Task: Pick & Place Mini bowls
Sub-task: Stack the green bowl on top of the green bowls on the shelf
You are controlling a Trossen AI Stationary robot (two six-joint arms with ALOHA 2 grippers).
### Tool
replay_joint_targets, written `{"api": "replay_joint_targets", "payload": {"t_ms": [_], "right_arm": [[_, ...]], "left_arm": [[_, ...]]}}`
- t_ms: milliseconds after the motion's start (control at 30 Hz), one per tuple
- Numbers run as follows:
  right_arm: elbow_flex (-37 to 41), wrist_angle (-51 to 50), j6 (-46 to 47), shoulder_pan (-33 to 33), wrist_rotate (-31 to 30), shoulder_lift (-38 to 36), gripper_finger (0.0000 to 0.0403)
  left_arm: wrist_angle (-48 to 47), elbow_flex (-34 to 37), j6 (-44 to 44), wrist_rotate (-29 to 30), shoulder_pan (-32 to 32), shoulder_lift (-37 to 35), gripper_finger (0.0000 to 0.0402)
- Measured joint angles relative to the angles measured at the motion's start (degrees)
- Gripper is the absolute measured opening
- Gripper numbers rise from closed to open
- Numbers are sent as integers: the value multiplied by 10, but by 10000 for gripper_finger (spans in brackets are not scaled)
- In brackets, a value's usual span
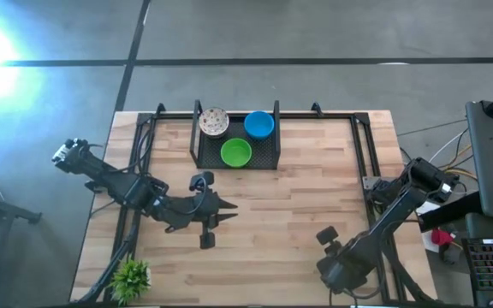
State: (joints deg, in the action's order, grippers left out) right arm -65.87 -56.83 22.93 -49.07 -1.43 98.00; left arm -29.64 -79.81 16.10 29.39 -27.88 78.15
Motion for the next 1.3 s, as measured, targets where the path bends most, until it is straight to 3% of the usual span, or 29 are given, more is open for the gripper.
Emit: {"api": "replay_joint_targets", "payload": {"t_ms": [467, 667, 867, 1167, 1300], "right_arm": [[65, 34, 12, 0, 4, 0, 67], [73, 36, 85, 1, 17, -2, 19], [61, 31, 134, 5, 38, -8, 10], [33, 28, 221, 32, 23, -115, 8], [33, 25, 254, 55, -35, -179, 8]], "left_arm": [[0, 0, 0, 0, 0, 0, 80], [0, 0, 0, 0, 0, 0, 80], [-1, 0, 0, 0, 0, 0, 80], [-25, 0, 0, 1, 0, 0, 80], [-34, 0, 0, 1, 0, 0, 80]]}}
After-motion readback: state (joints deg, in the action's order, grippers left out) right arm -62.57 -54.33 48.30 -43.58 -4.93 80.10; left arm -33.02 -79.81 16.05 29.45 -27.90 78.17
